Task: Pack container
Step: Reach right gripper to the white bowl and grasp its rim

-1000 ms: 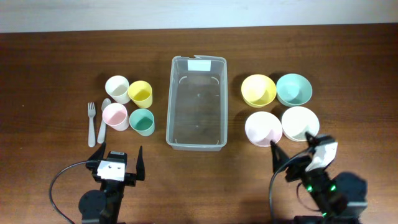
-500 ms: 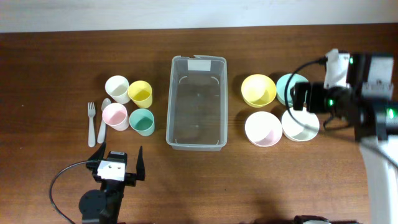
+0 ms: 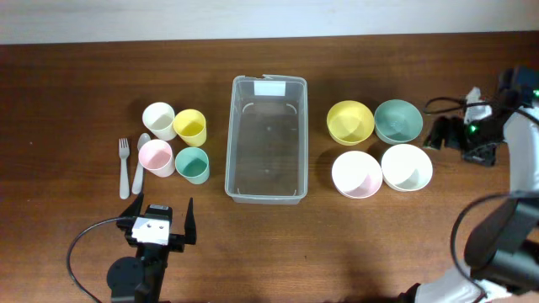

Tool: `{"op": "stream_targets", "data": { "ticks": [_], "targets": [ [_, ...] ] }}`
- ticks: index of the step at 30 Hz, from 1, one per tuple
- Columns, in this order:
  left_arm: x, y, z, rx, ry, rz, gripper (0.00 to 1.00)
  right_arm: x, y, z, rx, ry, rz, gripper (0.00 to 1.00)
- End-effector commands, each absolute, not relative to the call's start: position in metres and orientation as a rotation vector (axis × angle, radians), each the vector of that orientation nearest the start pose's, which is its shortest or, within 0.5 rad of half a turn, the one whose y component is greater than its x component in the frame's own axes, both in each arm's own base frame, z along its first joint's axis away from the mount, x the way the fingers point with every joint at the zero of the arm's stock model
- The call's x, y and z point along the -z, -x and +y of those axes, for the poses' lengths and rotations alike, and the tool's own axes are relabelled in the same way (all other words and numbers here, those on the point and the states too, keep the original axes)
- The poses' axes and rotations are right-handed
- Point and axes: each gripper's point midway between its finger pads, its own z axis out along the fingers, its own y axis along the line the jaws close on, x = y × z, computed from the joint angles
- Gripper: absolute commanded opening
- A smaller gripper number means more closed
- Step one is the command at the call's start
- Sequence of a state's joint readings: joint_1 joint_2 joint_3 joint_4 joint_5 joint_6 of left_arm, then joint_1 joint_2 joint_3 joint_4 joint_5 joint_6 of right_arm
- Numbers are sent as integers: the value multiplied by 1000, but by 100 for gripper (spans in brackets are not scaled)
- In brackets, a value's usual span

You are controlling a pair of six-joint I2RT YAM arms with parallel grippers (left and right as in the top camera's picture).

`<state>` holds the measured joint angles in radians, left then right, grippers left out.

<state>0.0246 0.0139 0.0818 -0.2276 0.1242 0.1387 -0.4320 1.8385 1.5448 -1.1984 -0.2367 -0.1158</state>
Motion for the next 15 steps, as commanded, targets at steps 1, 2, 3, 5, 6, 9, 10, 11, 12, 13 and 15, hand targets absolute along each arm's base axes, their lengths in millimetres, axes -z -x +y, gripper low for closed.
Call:
{"op": "stream_targets", "data": {
  "ticks": [1, 2, 3, 5, 6, 9, 10, 11, 12, 13, 15],
  "targets": [
    [-152, -238, -18, -10, -212, 1717, 99, -97, -346, -106, -478, -420, 2976, 84],
    [-152, -238, -18, -10, -212, 1717, 100, -86, -344, -105, -499, -432, 3006, 77],
    [-152, -238, -18, -10, -212, 1717, 100, -80, -344, -104, -510, -435, 3021, 76],
    [-152, -238, -18, -10, -212, 1717, 99, -70, -344, -102, -525, -436, 3044, 74],
    [-152, -238, -18, -10, -212, 1717, 100, -65, -345, -102, -529, -439, 3050, 73],
    [-152, -238, -18, -10, -212, 1717, 99, -43, -345, -104, -535, -453, 3083, 72],
    [-152, -238, -18, -10, -212, 1717, 100, -36, -343, -104, -547, -461, 3100, 66],
    [-152, -238, -18, -10, -212, 1717, 100, -31, -341, -102, -559, -467, 3114, 65],
    [-152, -238, -18, -10, -212, 1717, 100, -28, -339, -102, -562, -469, 3118, 65],
    [-152, -238, -18, -10, -212, 1717, 100, -25, -339, -102, -561, -468, 3119, 64],
    [-152, -238, -18, -10, -212, 1717, 99, -15, -334, -99, -566, -472, 3123, 57]
  ]
}}
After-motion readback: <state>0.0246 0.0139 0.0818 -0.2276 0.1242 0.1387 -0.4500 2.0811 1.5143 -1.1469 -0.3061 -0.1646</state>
